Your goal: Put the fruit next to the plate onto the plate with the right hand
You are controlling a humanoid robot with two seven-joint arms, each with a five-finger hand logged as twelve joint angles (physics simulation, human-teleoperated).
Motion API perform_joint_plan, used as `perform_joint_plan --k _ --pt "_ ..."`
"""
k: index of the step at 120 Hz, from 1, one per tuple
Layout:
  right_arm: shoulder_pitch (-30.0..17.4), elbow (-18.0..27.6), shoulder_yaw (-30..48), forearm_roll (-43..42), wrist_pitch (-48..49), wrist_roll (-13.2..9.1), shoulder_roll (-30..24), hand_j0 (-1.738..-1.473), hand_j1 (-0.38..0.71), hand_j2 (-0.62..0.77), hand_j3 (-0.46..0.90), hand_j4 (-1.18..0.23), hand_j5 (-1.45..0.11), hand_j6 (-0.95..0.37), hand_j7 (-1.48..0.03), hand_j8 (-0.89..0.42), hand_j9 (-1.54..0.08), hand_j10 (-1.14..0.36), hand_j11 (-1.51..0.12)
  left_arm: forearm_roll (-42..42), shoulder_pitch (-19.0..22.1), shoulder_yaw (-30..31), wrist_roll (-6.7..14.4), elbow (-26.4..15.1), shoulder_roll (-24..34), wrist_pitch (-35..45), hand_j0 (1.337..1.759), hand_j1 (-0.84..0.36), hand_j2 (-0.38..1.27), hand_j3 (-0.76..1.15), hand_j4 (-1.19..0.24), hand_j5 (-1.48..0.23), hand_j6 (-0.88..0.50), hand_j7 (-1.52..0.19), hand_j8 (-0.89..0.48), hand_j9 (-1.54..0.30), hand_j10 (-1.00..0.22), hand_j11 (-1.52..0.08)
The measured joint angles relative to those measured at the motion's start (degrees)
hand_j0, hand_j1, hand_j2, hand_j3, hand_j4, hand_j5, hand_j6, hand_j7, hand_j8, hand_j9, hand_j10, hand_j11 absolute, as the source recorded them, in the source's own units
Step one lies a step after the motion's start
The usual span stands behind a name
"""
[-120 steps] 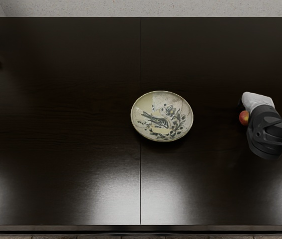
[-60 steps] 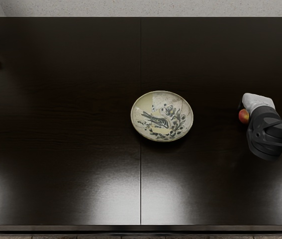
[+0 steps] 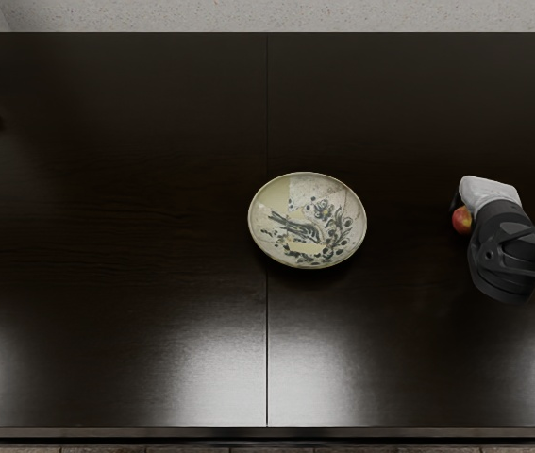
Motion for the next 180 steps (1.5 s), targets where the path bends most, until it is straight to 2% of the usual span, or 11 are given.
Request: perform_joint_plan --k 33,81,129,146,180 --pt "0.3 0.6 0.0 0.0 0.0 0.0 -0.1 -1.655 0.26 0.04 0.0 -0.6 -0.8 -0.44 -0.79 -0.46 -0.8 -0.6 -0.8 0.0 0.1 0.0 0.0 0.0 0.0 0.0 1.658 0.07 0.05 0.0 -0.23 -0.3 -0.23 -0.3 -0.23 -0.3 -0.23 -0.3" --pt "5.5 7.1 0.0 0.1 0.0 0.0 -1.9 -1.654 0.26 0.03 0.0 -0.61 -0.81 -0.44 -0.8 -0.46 -0.81 -0.6 -0.81 0.0 0.3 -0.1 0.0 0.0 0.0 0.0 1.658 0.07 0.05 0.0 -0.23 -0.3 -0.23 -0.3 -0.23 -0.3 -0.23 -0.3" --pt "12.1 13.0 0.3 2.6 0.0 -0.1 -1.5 -1.653 0.26 0.02 0.0 -0.6 -0.85 -0.42 -0.83 -0.43 -0.84 -0.63 -0.84 0.0 0.7 -0.2 0.0 0.2 0.0 0.0 1.658 0.07 0.05 0.0 -0.23 -0.3 -0.23 -0.3 -0.23 -0.3 -0.23 -0.3" --pt "15.6 14.7 0.3 5.5 0.0 -0.1 0.5 -1.653 0.27 0.03 0.0 -0.59 -0.86 -0.41 -0.84 -0.42 -0.86 -0.64 -0.86 0.0 0.7 -0.3 0.0 0.5 0.0 0.0 1.658 0.07 0.05 0.0 -0.23 -0.3 -0.23 -0.3 -0.23 -0.3 -0.23 -0.3" --pt "22.6 15.8 1.1 14.2 0.0 -0.1 8.8 -1.654 0.27 0.03 0.0 -0.58 -0.89 -0.4 -0.86 -0.42 -0.88 -0.65 -0.88 0.0 0.4 -0.3 0.0 0.7 0.0 0.0 1.658 0.07 0.05 0.0 -0.23 -0.3 -0.23 -0.3 -0.23 -0.3 -0.23 -0.3"
